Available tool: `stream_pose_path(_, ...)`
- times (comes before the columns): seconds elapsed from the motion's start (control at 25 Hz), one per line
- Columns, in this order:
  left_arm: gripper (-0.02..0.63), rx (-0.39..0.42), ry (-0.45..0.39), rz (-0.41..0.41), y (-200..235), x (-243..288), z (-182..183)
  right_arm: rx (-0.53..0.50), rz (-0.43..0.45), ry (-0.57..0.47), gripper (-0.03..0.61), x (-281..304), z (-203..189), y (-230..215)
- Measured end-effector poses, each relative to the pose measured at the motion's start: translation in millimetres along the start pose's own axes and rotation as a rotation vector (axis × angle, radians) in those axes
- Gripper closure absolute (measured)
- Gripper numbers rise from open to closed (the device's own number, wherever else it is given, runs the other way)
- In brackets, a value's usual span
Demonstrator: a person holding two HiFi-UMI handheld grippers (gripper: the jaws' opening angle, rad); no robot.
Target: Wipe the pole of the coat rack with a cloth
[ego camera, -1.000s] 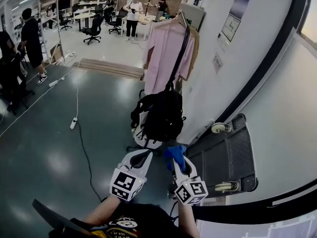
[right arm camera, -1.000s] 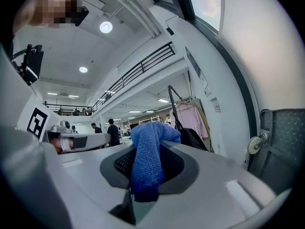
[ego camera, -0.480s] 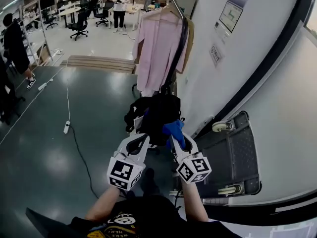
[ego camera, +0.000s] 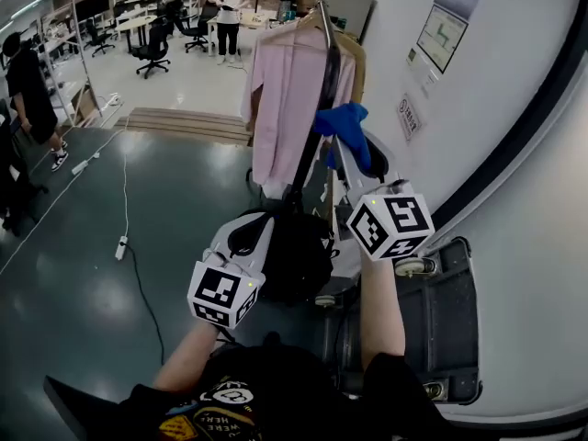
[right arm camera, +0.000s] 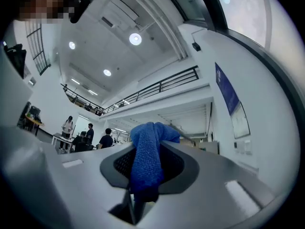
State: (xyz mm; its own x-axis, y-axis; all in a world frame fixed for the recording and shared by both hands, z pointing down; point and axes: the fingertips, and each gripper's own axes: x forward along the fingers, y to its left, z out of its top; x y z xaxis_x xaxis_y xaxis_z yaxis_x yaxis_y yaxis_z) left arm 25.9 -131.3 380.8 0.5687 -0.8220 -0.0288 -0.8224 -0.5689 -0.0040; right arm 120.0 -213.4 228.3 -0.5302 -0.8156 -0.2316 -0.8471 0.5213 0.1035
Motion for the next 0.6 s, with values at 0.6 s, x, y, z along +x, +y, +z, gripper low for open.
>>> stream_pose_path(0.6, 0.609, -0.075, 0.055, -0.035, 59.7, 62.0, -23.2, -0.115, 0.021, 0.157, 0.494, 21.2, -94.3, 22.6)
